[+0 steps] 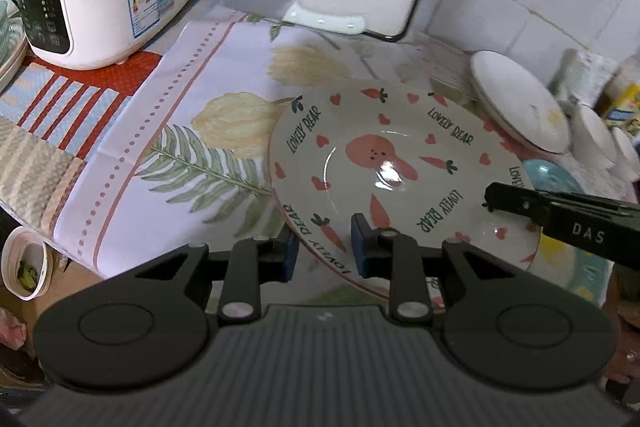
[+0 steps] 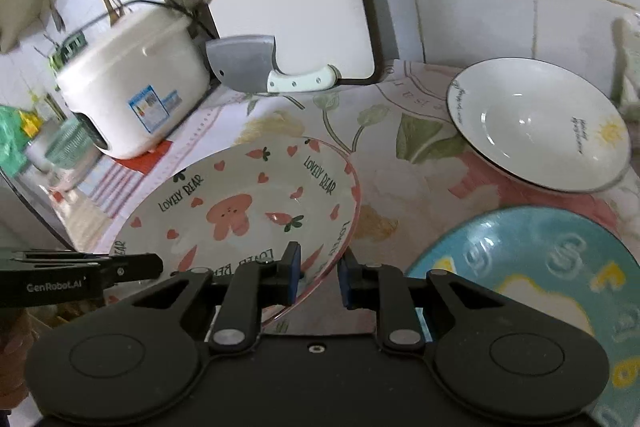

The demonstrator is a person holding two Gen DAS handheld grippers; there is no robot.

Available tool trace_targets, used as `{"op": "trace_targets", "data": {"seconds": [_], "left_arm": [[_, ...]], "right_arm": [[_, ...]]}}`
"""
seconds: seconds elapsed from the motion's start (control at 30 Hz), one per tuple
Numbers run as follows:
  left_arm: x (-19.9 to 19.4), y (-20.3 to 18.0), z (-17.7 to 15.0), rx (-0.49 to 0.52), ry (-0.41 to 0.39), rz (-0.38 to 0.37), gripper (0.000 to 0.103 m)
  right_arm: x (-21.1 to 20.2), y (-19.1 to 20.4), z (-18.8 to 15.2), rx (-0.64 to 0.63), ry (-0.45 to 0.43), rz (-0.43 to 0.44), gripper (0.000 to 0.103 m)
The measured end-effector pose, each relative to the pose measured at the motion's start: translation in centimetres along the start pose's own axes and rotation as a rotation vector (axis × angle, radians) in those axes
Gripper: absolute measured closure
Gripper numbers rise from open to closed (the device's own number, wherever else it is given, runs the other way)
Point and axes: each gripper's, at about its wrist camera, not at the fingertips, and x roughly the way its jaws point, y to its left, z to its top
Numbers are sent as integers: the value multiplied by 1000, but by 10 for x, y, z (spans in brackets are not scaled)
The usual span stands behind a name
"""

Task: Organize plates and bowls
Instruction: 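Grip the rim of the white bunny plate with the right tool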

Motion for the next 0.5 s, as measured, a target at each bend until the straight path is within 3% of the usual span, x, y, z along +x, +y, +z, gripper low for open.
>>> {"op": "trace_targets", "data": {"seconds": [0.5], "left_arm": [[-77,-72,-24,113,-32,-81,78]], "right_arm": [[-121,-19,-27,54,-96,-10,78]]}}
